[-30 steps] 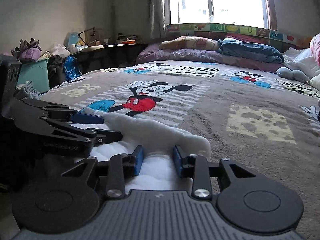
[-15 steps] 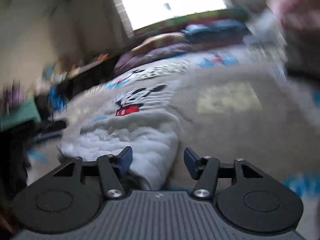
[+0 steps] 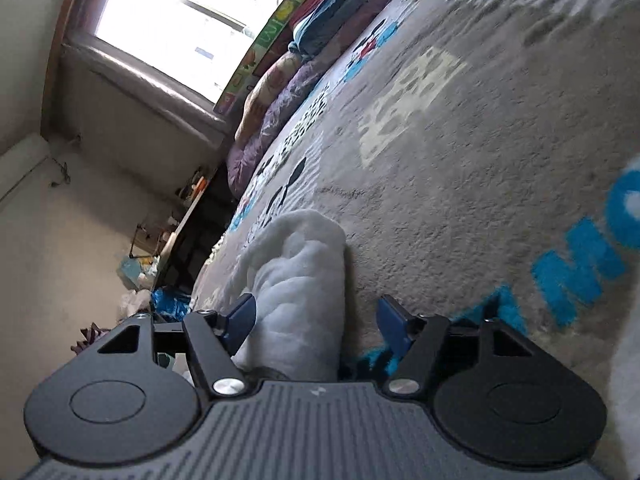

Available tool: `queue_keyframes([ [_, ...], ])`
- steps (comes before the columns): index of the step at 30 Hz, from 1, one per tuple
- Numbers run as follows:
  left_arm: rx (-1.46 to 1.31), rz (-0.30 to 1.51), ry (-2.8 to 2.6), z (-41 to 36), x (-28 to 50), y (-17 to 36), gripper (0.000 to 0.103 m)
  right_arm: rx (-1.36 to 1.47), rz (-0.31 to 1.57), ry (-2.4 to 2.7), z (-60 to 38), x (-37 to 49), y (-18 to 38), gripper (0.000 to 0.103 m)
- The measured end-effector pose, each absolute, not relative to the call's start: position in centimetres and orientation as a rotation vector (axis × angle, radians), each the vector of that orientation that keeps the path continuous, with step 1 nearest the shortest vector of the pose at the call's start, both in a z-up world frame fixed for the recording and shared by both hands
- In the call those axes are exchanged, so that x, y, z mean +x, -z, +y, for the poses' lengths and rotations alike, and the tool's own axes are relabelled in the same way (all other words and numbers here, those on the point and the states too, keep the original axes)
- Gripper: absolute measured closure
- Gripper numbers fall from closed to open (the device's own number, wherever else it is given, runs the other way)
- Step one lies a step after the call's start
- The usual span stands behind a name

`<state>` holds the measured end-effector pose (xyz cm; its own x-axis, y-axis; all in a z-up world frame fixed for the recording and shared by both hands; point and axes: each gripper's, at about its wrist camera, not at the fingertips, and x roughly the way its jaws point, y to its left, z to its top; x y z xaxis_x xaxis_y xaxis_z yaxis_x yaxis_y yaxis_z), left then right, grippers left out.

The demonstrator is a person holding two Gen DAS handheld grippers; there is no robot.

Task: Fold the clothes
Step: 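Grasp the folded garment end with both grippers, then lift the folded garment with both grippers and carry it toward the clothes stack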

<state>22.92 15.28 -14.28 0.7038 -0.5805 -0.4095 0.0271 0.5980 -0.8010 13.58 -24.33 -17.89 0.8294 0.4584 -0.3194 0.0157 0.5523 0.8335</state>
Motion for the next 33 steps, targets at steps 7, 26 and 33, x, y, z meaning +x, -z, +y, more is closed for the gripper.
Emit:
queue_keyframes([
  [7,-0.774,0.739,0.403,12.8,24.6,14.3,0.018,0.919,0.563,-0.298,-22.9,15.1,17.9,0.038],
  [26,-0.664,0.675,0.572,6.6,22.6,10.4,0.068,0.952,0.403,-0.366,-28.3,10.6,11.5,0.064],
  [33,-0.72,0.614,0.822,-5.5,19.9,5.0,0.068,0.982,0.223,-0.282,-42.1,2.4,5.7,0.064],
])
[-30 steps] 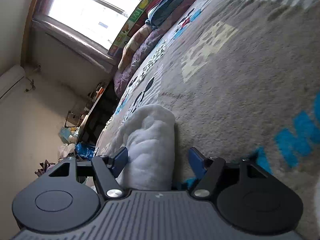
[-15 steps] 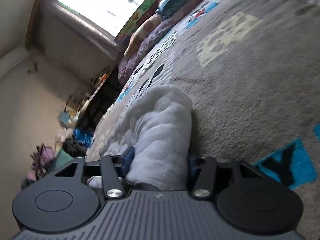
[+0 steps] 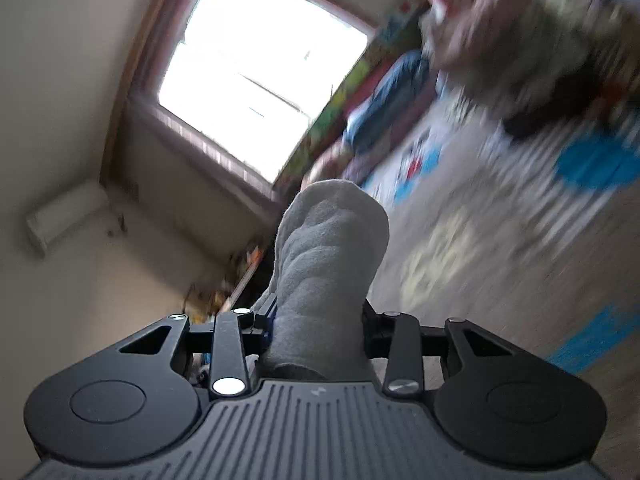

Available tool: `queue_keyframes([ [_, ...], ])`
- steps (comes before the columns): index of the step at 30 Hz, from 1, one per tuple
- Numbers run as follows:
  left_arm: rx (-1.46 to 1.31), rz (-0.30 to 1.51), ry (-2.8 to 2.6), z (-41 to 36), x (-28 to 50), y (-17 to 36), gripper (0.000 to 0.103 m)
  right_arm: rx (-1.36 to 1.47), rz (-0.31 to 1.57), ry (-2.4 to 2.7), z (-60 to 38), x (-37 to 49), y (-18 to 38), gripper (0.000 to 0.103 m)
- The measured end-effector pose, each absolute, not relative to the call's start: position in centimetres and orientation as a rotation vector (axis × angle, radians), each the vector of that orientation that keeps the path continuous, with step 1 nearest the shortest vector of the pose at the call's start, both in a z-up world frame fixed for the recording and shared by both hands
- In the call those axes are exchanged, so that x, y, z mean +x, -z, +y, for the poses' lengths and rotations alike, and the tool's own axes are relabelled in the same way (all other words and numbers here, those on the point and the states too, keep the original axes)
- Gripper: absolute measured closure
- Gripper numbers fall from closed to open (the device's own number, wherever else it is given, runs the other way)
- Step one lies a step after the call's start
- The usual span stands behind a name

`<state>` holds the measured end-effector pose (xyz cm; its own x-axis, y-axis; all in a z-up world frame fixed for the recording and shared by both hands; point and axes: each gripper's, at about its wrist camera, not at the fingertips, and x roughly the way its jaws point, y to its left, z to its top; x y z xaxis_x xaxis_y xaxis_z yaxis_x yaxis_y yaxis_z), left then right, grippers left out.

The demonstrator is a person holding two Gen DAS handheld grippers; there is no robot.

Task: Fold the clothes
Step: 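Lift the folded garment with both grippers and carry it toward the clothes stack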

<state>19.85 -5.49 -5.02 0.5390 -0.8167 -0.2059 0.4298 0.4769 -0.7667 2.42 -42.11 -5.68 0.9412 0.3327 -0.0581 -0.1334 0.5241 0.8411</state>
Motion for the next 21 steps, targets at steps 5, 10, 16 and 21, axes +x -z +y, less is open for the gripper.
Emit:
queue_keyframes([
  [5,-0.725,0.677,0.981,-17.1,19.3,3.0,0.068,0.999,0.122,-0.154,-51.9,-3.6,3.2,0.064],
  [10,-0.72,0.742,1.12,-28.5,19.4,1.3,0.068,1.011,0.01,-0.031,-59.9,-8.4,1.5,0.064],
  [16,-0.721,0.804,1.223,-39.1,19.1,-0.2,0.068,1.032,-0.069,0.062,-67.7,-11.2,1.0,0.063],
  [21,-0.724,0.847,1.229,-44.5,19.3,1.0,0.068,1.111,-0.035,0.163,-72.2,-10.4,5.5,0.063],
])
